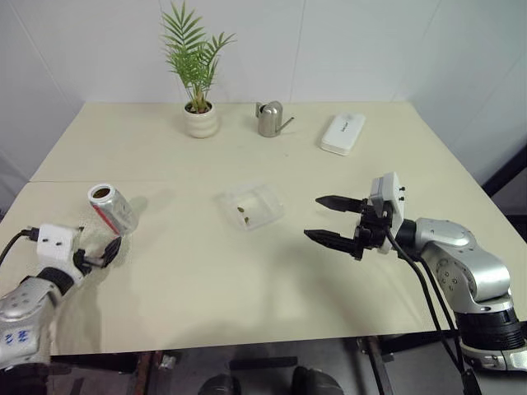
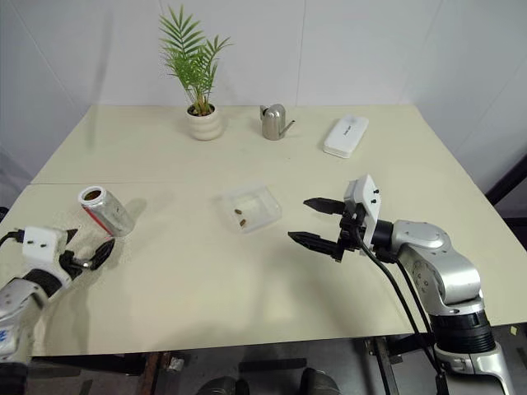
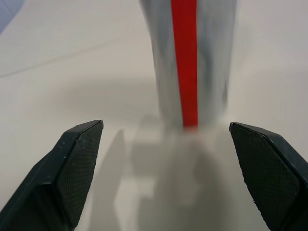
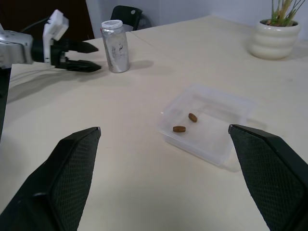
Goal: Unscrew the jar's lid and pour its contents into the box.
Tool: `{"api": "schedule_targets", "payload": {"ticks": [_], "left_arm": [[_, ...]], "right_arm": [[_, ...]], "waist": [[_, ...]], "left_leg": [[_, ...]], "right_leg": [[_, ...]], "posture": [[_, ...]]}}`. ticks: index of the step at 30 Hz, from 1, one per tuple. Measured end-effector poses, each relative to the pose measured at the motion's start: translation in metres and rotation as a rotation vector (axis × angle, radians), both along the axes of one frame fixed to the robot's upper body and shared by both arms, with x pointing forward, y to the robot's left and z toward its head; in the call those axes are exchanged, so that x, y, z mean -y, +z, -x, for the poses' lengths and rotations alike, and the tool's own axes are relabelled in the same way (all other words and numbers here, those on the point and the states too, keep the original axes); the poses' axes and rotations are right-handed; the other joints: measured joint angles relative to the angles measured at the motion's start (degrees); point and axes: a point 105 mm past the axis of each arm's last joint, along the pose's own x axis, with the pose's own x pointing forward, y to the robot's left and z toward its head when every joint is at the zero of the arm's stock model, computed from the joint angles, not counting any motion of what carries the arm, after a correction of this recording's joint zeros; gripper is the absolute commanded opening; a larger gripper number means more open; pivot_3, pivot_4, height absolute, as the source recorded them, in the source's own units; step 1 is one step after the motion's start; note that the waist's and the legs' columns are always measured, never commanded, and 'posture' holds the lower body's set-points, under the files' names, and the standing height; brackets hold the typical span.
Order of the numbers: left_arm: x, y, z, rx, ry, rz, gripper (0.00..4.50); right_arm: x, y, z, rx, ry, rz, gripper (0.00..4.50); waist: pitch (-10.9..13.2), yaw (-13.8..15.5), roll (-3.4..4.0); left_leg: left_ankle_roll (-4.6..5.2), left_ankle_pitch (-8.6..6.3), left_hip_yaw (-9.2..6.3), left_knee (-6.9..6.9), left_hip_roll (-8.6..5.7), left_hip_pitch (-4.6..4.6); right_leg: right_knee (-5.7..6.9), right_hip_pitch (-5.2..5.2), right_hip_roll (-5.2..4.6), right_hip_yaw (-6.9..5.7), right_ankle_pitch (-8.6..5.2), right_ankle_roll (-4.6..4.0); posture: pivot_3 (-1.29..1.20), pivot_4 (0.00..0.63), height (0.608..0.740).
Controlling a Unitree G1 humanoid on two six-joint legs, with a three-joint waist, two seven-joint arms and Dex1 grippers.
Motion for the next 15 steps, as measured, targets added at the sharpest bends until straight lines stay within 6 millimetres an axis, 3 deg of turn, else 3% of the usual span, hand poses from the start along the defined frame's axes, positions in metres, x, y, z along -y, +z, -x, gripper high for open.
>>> {"api": "schedule_targets", "payload": {"ticks": [5,10,12,15], "left_arm": [[0.017,0.010,0.016,-0.030,-0.173,-0.153,4.48],[0.090,0.075,-0.004,0.161,-0.509,-0.204,4.48],[0.112,0.076,-0.005,0.155,-0.630,-0.222,4.48],[0.128,0.058,-0.006,0.070,-0.751,-0.209,4.48]], "right_arm": [[0.003,0.003,0.005,0.001,0.017,0.033,4.50],[0.023,0.007,0.008,0.072,-0.008,0.127,4.50],[0.032,-0.001,0.010,0.067,-0.017,0.167,4.50],[0.047,-0.008,0.005,0.049,-0.078,0.170,4.50]], "waist": [[0.01,0.30,0.03],[-0.01,1.52,0.07],[-0.11,1.41,0.26],[-0.11,0.39,0.28]], "left_leg": [[-0.21,-0.23,-0.02,0.00,-0.01,-0.03],[-0.21,-0.22,-0.02,0.01,-0.01,-0.02],[0.08,-0.14,0.20,-0.01,-0.02,0.05],[0.11,-0.13,0.45,-0.01,0.07,0.05]], "right_leg": [[-0.08,-0.01,-0.13,-0.01,0.00,-0.01],[-0.08,0.03,-0.08,-0.03,0.00,-0.01],[-0.09,0.03,0.00,0.00,0.00,0.00],[-0.11,-0.05,0.17,-0.01,0.00,0.00]], "posture": [[0.00,0.150,0.740],[0.00,0.150,0.740],[0.00,0.150,0.740],[0.00,0.150,0.740]]}}
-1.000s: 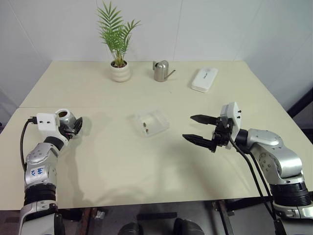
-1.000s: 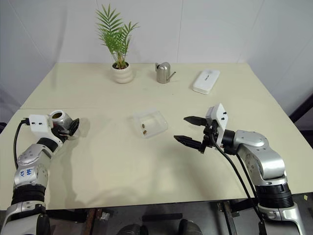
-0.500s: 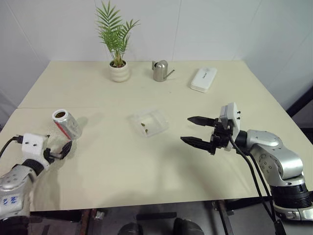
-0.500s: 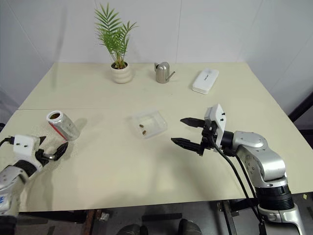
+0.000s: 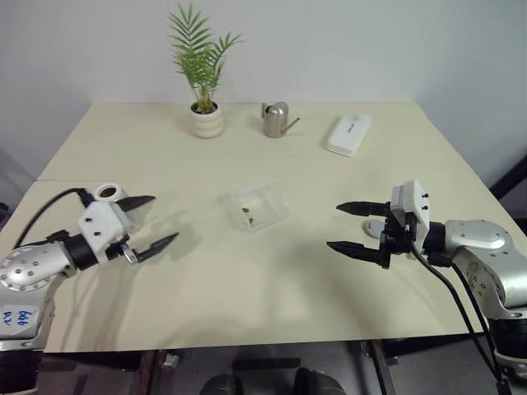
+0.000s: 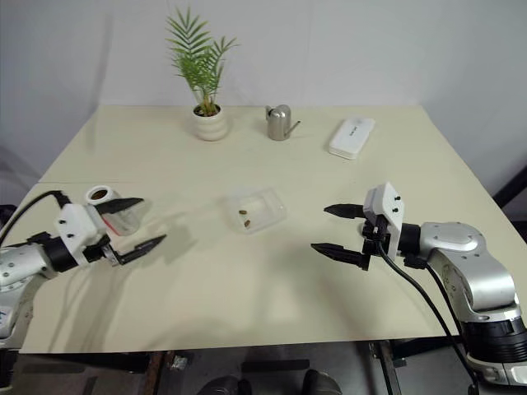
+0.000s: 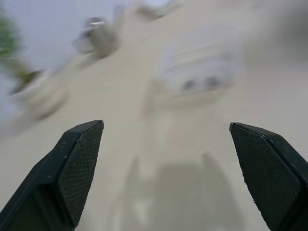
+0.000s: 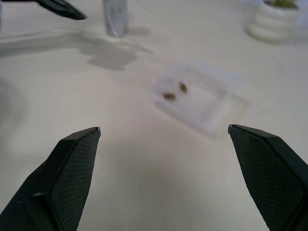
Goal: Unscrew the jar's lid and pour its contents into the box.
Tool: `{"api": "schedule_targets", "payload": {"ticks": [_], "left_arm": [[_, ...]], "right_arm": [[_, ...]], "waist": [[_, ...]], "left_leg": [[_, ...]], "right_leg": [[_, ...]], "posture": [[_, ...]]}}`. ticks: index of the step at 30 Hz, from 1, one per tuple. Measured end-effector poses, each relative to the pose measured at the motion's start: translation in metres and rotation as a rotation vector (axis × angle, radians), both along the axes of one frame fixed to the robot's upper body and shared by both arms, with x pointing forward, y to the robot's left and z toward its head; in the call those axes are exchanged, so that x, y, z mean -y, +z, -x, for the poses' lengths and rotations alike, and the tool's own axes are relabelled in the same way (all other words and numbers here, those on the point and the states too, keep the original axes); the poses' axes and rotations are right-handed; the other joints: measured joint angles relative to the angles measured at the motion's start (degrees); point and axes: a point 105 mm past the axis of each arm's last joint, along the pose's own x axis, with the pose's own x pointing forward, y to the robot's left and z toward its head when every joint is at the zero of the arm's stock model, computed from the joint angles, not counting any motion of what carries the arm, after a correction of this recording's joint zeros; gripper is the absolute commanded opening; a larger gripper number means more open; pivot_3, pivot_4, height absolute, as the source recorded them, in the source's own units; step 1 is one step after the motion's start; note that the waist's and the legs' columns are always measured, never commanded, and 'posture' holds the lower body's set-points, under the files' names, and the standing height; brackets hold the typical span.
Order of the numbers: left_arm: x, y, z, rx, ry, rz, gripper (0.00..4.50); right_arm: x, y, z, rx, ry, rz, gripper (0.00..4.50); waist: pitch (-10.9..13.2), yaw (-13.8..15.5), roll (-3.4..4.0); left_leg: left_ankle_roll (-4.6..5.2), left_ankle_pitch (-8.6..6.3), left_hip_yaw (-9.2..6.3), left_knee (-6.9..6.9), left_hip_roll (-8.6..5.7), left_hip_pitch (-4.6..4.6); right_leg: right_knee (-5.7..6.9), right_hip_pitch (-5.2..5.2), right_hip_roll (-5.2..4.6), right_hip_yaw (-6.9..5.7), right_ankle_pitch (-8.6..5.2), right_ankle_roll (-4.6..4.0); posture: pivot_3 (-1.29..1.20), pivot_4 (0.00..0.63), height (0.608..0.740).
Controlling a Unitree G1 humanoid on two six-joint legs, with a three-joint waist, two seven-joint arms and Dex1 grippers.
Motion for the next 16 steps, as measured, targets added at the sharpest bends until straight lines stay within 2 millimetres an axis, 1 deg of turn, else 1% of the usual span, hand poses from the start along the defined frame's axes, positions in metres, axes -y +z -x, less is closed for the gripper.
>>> {"api": "schedule_targets", "payload": {"ticks": [2,4,6,11,16], "left_arm": [[0.003,-0.007,0.000,-0.034,-0.041,-0.010,4.48],[0.003,-0.006,-0.004,-0.033,-0.050,-0.002,4.48],[0.003,-0.003,-0.006,-0.024,-0.054,0.001,4.48],[0.001,-0.006,-0.007,-0.035,-0.056,0.007,4.48],[0.004,0.000,-0.008,-0.015,-0.046,0.026,4.48]], "right_arm": [[0.012,0.002,-0.003,0.008,-0.041,0.008,4.50],[0.022,0.007,-0.005,0.025,-0.080,-0.001,4.50],[0.025,0.010,-0.005,0.039,-0.098,-0.007,4.50],[0.027,0.009,-0.005,0.037,-0.111,-0.005,4.50],[0.028,0.004,-0.003,0.029,-0.124,-0.003,4.50]], "waist": [[0.00,-0.50,0.00],[0.00,-0.49,0.00],[0.00,-0.44,0.00],[0.00,-0.37,0.00],[0.00,-0.22,0.00]], "left_leg": [[0.00,0.00,0.06,0.00,0.04,0.00],[0.00,0.00,0.04,0.02,0.07,0.01],[0.00,0.00,0.04,0.03,0.08,0.03],[0.01,0.00,0.03,0.04,0.07,0.03],[0.02,0.00,0.01,0.05,0.06,0.01]], "right_leg": [[-0.01,-0.02,0.02,0.02,0.00,0.00],[0.00,-0.02,0.05,0.02,0.00,0.00],[0.02,-0.01,0.04,0.03,0.00,0.00],[0.02,-0.01,0.02,0.07,0.00,0.00],[0.01,-0.01,0.01,0.08,0.00,0.00]], "posture": [[0.00,0.150,0.740],[0.00,0.150,0.740],[0.00,0.150,0.740],[0.00,0.150,0.740],[0.00,0.150,0.740]]}}
